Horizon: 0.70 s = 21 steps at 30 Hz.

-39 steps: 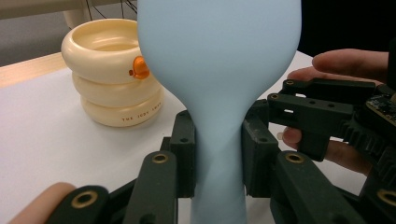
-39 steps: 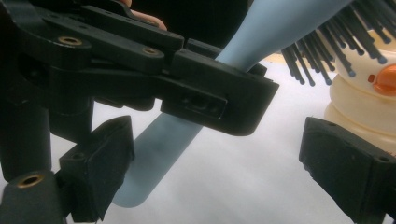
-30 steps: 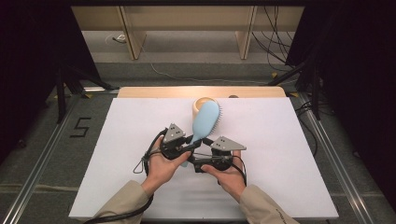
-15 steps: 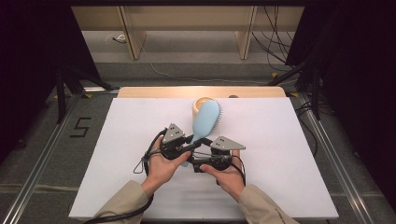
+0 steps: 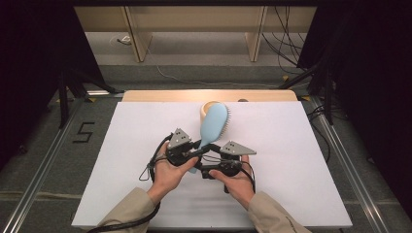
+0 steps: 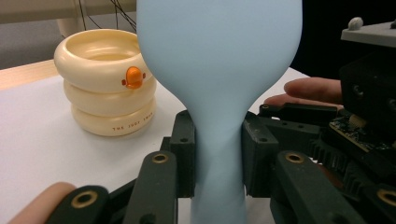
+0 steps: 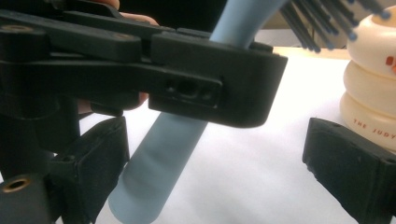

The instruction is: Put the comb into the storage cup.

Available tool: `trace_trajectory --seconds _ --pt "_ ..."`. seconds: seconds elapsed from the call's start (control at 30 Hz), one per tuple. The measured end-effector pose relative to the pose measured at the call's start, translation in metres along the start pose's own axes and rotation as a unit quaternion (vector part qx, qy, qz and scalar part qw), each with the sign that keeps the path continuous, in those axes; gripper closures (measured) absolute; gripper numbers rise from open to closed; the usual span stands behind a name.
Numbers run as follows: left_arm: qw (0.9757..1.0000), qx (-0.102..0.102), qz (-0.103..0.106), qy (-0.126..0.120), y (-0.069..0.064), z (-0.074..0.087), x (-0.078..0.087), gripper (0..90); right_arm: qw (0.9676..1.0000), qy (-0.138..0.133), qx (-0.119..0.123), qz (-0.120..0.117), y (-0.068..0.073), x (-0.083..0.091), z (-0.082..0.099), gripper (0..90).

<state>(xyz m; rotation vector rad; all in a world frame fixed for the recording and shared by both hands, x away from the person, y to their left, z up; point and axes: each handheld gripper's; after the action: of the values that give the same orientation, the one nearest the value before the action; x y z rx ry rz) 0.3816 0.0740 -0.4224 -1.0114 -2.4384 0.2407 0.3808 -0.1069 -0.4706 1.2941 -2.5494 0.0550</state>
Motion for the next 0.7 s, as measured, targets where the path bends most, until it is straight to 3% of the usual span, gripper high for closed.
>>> trace_trajectory --seconds 0.23,0.7 --pt "1.0 0.002 0.0 -0.002 0.0005 0.0014 -0.0011 69.7 0.9999 0.002 -0.015 -0.006 -0.0009 -0.0018 0.0028 9.6" --pt "1.0 -0.002 -0.005 0.0 0.0012 0.0035 -0.0032 69.6 0.9994 0.0 -0.014 -0.031 0.0025 -0.0068 0.0048 34.6"
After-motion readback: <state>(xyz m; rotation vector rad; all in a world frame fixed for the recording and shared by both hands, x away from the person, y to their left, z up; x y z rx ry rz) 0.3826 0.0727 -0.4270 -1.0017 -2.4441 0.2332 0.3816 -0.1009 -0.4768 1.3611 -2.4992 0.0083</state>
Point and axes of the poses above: each handheld gripper's, and its own axes: x roughly backward along the jaws, z roughly out of its underside, y roughly to its left, and after that the axes turned 10 degrees about x, right-handed
